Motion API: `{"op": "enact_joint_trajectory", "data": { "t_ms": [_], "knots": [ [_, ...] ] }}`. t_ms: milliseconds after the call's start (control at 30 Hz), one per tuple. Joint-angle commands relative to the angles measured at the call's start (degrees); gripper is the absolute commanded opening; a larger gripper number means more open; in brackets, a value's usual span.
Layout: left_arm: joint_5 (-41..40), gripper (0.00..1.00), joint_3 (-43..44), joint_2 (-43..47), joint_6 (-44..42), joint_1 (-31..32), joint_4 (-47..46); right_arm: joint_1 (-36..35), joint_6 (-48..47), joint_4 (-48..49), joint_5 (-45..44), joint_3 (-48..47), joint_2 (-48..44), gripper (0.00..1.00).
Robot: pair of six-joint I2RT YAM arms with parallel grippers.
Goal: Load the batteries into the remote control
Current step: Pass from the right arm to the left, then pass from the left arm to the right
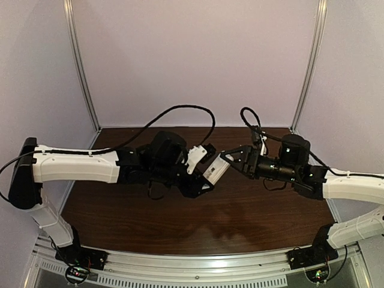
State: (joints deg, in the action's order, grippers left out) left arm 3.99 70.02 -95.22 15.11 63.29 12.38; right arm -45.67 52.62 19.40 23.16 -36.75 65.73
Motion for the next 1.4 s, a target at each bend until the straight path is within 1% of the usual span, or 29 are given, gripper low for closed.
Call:
{"op": "enact_joint_trajectory", "data": {
  "t_ms": [0,67,167,267,367,500,700,800,867,1033,1067,1200,1233,1267,1367],
  "knots": [
    [14.6,0.34,-4.8,8.1,-0.8,-2.6,-8.6,1.2,-9.0,-0.7,4.3,-4.7,-4.2,1.00],
    [20.2,0.34,-5.9,10.7,-1.7,-3.2,-10.7,1.3,-13.1,-1.9,6.0,-6.1,-4.9,1.00],
    [27.9,0.34,-6.0,13.1,-3.1,-3.2,-11.6,1.3,-17.6,-0.3,9.9,-6.7,-6.2,1.00],
    [32.5,0.34,-6.6,14.8,-2.6,-3.2,-14.6,0.9,-18.3,6.1,13.9,-6.3,-6.9,1.00],
    [36.5,0.34,-7.5,15.6,-0.9,-3.2,-18.8,-0.4,-20.6,7.0,16.3,-8.1,-6.5,1.00],
    [38.8,0.34,-8.4,16.0,1.5,-3.2,-22.2,-2.5,-21.1,9.4,18.3,-9.3,-6.2,1.00],
    [39.1,0.34,-9.4,16.4,3.2,-3.2,-25.3,-5.6,-21.6,9.5,19.5,-11.2,-4.1,0.99],
    [38.9,0.34,-9.4,16.1,3.8,-3.2,-25.7,-6.6,-22.1,8.6,19.2,-12.2,-3.1,0.92],
    [38.6,0.34,-9.6,16.2,4.1,-3.2,-25.9,-7.1,-22.9,7.1,18.6,-13.2,-2.7,0.83],
    [37.6,0.34,-9.9,16.1,4.7,-3.3,-25.9,-7.5,-23.9,5.3,18.1,-14.3,-2.4,0.67],
    [37.5,0.34,-10.0,16.0,4.7,-3.3,-25.9,-7.6,-24.0,5.1,18.1,-14.3,-2.4,0.62],
    [37.4,0.34,-10.6,16.0,5.5,-3.8,-26.7,-7.7,-24.8,3.5,18.0,-14.9,-2.2,0.39],
    [37.3,0.35,-10.7,16.0,5.9,-4.1,-26.9,-7.7,-25.1,2.8,18.0,-15.2,-2.1,0.35],
    [37.1,0.37,-10.8,16.2,6.1,-4.4,-27.0,-7.7,-25.4,2.1,18.1,-15.5,-2.1,0.34],
    [37.0,0.60,-11.6,16.9,7.4,-5.6,-27.3,-7.7,-26.3,-0.2,17.6,-16.3,-1.8,0.32]
  ]
}}
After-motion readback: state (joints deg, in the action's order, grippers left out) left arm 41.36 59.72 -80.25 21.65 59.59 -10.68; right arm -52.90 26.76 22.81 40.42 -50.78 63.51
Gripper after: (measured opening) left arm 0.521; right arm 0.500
